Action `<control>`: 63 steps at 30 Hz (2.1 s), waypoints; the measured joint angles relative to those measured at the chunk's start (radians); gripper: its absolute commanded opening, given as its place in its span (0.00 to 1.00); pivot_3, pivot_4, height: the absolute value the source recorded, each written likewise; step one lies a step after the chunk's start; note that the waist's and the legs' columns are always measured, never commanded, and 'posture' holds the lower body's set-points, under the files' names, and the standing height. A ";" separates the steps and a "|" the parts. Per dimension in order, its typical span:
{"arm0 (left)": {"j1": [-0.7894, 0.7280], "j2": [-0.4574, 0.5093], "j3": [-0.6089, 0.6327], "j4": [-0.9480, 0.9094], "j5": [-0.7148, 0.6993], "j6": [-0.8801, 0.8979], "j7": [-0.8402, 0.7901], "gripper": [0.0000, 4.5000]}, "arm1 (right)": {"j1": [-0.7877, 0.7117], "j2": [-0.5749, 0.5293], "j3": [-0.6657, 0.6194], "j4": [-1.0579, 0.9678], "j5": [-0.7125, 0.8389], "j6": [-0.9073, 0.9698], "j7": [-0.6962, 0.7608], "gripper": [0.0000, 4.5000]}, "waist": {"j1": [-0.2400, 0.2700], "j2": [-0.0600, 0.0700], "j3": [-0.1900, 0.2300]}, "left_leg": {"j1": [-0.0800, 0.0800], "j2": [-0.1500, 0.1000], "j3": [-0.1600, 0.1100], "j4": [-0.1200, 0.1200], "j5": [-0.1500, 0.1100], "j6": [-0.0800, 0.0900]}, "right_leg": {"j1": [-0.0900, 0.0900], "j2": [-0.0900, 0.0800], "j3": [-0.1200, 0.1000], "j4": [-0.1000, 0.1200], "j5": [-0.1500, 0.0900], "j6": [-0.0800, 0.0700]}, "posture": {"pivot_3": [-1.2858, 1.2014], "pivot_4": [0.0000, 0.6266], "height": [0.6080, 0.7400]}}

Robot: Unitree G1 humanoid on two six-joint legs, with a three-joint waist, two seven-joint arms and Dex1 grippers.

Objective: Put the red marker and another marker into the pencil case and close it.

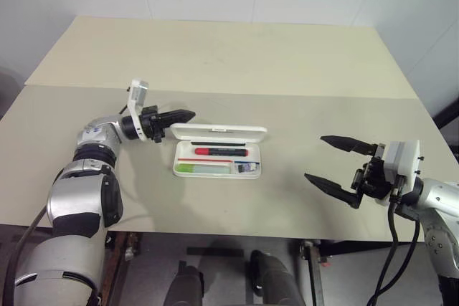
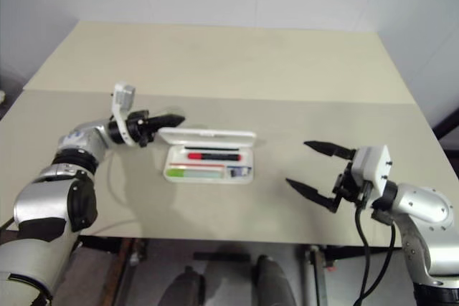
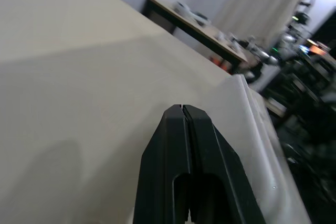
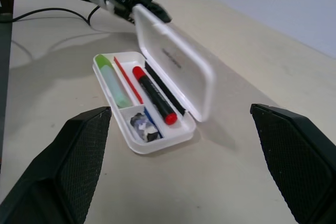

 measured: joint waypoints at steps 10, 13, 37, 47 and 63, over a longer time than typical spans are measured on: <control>0.040 -0.037 -0.065 -0.018 0.032 0.036 -0.006 0.00 | 0.008 -0.016 -0.032 0.007 0.088 0.067 -0.003 1.00 | 0.001 0.000 0.000 | 0.000 0.000 0.000 0.001 0.000 0.000 | 0.000 0.000 0.000 0.001 0.000 0.000 | 0.52 0.24 1.00; 0.056 -0.039 -0.083 -0.042 0.035 0.047 -0.006 0.00 | 0.034 -0.017 -0.044 -0.010 0.109 0.089 -0.014 1.00 | 0.003 0.000 0.000 | 0.001 0.000 0.000 0.001 0.000 0.000 | 0.001 0.000 0.000 0.001 0.000 0.000 | 0.52 0.24 1.00; 0.139 0.011 -0.348 -0.332 0.091 0.110 -0.005 0.00 | 0.020 0.024 0.010 -0.045 0.064 0.105 -0.121 1.00 | -0.006 0.000 -0.001 | 0.021 0.000 -0.001 -0.002 -0.001 0.002 | 0.027 0.000 0.001 -0.009 -0.001 -0.001 | 0.52 0.24 1.00; 0.236 0.019 -0.270 -0.544 -0.007 0.267 -0.004 0.00 | 0.002 0.034 0.025 -0.037 0.034 0.103 -0.137 1.00 | -0.007 0.000 0.000 | 0.018 0.000 -0.001 -0.002 -0.002 0.003 | 0.022 0.000 0.001 -0.010 0.000 0.000 | 0.52 0.24 1.00; 0.667 0.160 0.049 -1.202 -0.218 0.186 0.182 0.52 | -0.165 0.031 0.085 0.166 -0.010 0.062 -0.055 1.00 | -0.006 0.000 0.000 | 0.018 0.001 0.000 -0.004 -0.002 0.003 | 0.018 0.000 0.001 -0.010 -0.001 -0.001 | 0.52 0.24 1.00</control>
